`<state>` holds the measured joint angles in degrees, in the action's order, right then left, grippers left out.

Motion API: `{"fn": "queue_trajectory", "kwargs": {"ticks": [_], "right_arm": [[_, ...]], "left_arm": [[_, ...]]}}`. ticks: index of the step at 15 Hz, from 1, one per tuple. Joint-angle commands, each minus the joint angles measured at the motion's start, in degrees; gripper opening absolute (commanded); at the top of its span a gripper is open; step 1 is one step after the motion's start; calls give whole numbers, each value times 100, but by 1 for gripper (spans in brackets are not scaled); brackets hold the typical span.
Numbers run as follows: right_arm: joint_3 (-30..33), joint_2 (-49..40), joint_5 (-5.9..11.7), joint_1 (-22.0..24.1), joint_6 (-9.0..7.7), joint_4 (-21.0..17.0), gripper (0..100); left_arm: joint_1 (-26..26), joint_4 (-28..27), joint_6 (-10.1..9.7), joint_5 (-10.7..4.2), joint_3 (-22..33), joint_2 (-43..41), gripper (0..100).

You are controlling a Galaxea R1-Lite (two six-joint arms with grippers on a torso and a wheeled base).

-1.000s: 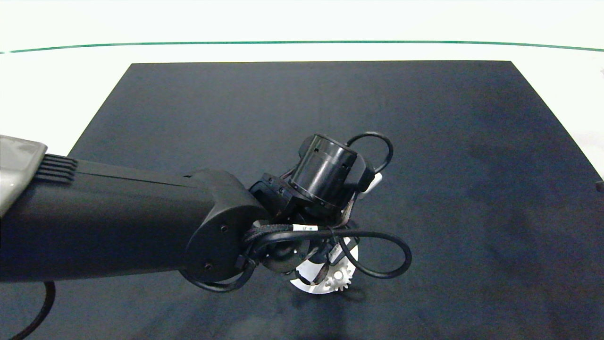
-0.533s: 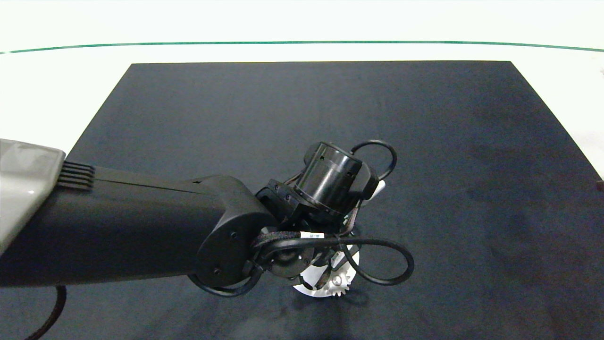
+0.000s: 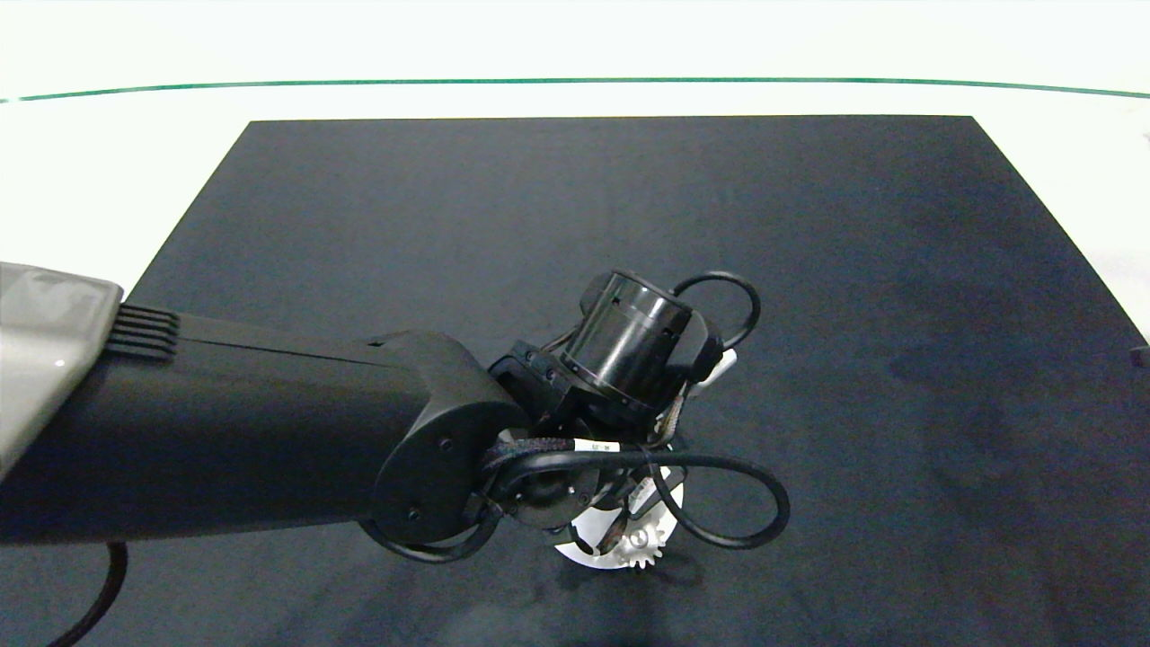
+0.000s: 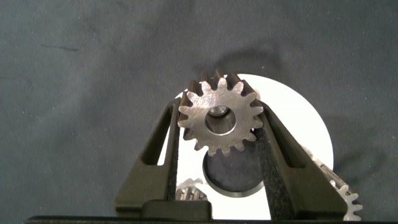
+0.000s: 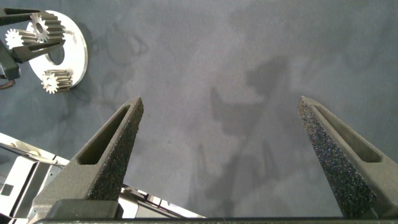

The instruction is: Install three planetary gears onto the carrier pins

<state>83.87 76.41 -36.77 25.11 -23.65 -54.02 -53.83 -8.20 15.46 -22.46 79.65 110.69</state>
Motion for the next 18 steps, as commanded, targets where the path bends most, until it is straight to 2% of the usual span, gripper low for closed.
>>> {"fn": "queue_trajectory", "kwargs": {"ticks": [1,10,12,14,16,17,18], "right_arm": [[-11,76,-24,11,-52,-30,100],[-2,120,-41,11,-70,-30,100],[-2,155,-41,11,-70,-21,100],[-11,208,-50,11,-70,14,100],[-29,208,-59,11,-61,14,100],[-29,208,-59,11,-61,14,100],[-29,208,-67,11,-61,14,100]], "left_arm": [[-4,-6,19,-22,15,5,100],[40,-208,27,-22,59,-188,100],[66,-612,1,-22,288,-364,100],[224,-1096,-52,-22,622,-601,100],[277,-1192,-122,-22,639,-926,100],[321,-1201,-219,-22,586,-1111,100],[356,-1254,-421,-22,525,-1304,100]]}}
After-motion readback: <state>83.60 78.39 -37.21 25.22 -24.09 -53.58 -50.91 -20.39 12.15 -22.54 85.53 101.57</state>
